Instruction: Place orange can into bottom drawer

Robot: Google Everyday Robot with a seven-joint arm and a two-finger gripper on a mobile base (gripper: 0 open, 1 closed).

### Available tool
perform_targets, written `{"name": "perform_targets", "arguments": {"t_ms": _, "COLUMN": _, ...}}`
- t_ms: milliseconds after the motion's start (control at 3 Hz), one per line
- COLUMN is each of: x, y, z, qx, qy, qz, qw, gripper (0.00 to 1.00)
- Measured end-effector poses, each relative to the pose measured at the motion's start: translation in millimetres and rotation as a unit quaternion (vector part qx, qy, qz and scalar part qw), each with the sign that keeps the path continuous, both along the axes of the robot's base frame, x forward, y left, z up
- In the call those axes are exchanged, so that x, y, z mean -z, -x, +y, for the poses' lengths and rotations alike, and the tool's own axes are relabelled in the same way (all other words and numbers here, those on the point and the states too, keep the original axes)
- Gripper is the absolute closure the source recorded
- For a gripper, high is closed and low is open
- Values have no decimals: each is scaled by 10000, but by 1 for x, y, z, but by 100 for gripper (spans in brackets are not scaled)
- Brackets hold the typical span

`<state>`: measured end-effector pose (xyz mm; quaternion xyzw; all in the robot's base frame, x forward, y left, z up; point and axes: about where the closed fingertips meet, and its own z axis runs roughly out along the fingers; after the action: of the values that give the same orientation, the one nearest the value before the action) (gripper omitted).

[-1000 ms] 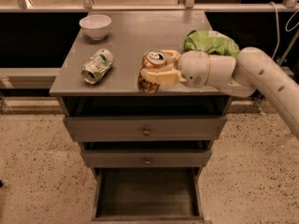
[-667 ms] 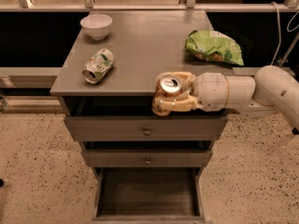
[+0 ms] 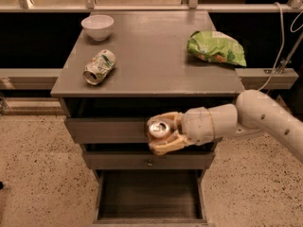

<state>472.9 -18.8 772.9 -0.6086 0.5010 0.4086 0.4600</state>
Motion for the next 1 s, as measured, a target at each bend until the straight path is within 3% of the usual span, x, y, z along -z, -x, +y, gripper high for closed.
{"name": "perform_targets", "arguments": {"t_ms": 333, "x": 62, "y": 9, "z": 26, "qx": 79, "qy": 141, "qz": 401, "qw": 9991, "gripper": 100}}
{"name": "perform_targets", "arguments": {"t_ms": 667, "x": 62, "y": 9, "z": 26, "qx": 79, "qy": 141, "qz": 401, "qw": 9991, "gripper": 100}}
{"name": "perform_targets", "arguments": {"t_ms": 1000, "x": 84, "y": 8, "z": -10, "qx": 596, "qy": 415, "qz": 286, "qw": 9969, "gripper": 100}}
